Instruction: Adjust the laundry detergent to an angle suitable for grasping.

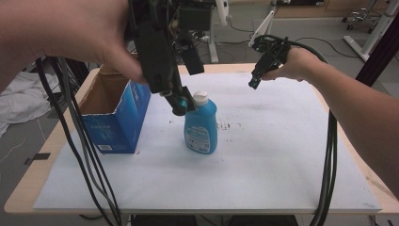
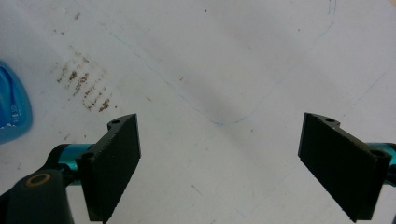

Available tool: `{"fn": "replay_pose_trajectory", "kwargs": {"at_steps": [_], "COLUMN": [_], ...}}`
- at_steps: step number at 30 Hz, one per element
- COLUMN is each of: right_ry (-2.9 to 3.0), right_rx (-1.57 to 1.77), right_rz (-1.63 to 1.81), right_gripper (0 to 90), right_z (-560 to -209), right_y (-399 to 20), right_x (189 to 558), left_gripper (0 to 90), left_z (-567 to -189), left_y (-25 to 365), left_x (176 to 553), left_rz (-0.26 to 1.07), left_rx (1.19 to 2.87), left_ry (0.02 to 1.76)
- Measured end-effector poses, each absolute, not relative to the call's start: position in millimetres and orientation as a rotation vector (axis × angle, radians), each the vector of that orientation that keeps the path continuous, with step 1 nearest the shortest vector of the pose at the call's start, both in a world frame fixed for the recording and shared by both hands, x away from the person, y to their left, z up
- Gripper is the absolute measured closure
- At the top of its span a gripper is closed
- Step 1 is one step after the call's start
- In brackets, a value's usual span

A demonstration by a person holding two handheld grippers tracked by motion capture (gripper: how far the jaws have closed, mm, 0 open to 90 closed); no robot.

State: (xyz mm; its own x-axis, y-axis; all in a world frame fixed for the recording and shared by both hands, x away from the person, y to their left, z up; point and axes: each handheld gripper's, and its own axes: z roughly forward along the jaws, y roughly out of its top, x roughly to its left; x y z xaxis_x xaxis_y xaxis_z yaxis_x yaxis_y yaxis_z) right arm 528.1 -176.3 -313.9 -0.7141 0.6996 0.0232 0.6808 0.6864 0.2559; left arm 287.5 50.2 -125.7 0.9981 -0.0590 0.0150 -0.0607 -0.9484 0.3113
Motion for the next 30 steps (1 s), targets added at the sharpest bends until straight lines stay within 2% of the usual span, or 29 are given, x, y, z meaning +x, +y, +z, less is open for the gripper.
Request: {"fn": "replay_pose_trajectory", "kwargs": {"at_steps": [15,30], "right_ry": [2.817,2.855], "right_rx": [1.103,0.927], "right_rz": [0.504,0.689], "right_gripper": [12.3,12.3], "right_z": [-295,-260], "right_y": [-179,-181], "right_x": [515,478], "left_gripper": [16.5,16.5], "left_z": [-126,-127], "left_y": [54,56], "left_x": [292,295], "left_rz": [0.003,-0.006], "left_rx": [2.829,2.834], "left_ry": [-0.067,-0.063]}}
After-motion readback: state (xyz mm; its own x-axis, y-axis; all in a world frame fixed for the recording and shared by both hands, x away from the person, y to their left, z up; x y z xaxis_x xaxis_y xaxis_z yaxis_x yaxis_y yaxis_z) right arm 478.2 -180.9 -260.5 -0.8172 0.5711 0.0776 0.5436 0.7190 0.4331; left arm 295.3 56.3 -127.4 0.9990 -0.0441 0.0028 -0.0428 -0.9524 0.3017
